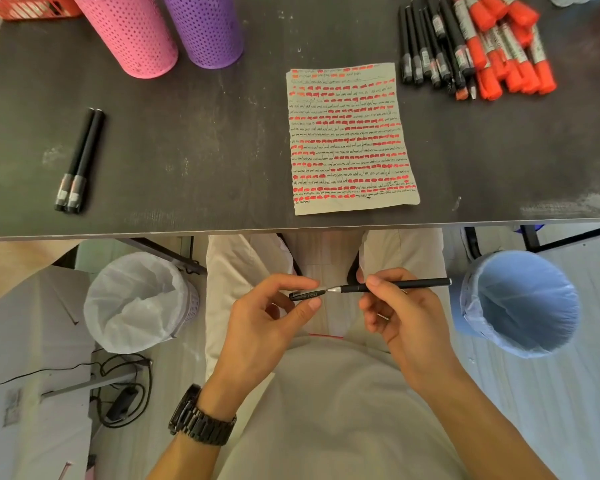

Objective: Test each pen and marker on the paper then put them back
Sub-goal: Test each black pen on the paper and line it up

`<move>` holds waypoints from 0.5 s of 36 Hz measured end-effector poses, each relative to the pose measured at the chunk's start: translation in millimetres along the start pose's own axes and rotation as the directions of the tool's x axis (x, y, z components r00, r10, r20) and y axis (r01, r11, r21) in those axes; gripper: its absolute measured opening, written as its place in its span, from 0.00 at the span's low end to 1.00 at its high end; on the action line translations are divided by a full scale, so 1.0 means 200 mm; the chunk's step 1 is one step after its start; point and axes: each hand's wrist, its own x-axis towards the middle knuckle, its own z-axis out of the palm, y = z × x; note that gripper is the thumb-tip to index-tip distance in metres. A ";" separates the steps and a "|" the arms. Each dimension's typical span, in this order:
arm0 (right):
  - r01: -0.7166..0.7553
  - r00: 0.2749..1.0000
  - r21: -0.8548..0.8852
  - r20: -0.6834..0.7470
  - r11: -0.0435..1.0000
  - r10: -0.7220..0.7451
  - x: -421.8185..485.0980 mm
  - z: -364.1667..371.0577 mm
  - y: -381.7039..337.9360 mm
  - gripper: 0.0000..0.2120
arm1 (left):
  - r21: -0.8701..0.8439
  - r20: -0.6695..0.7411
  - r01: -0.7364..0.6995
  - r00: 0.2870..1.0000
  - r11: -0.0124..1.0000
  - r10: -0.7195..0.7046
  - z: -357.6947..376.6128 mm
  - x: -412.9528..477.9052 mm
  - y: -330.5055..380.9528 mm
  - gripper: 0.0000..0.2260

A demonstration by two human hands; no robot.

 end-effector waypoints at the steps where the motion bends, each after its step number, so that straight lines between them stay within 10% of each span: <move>1: 0.000 1.000 0.004 -0.002 1.000 0.000 0.00 0.00 0.00 0.05 | -0.001 0.000 -0.001 1.000 1.000 0.001 0.00 0.00 0.00 0.09; 18: 0.047 0.998 -0.052 0.052 0.998 -0.045 -0.01 0.05 0.03 0.08 | -0.016 0.011 -0.056 0.998 0.998 0.057 0.05 0.00 0.05 0.11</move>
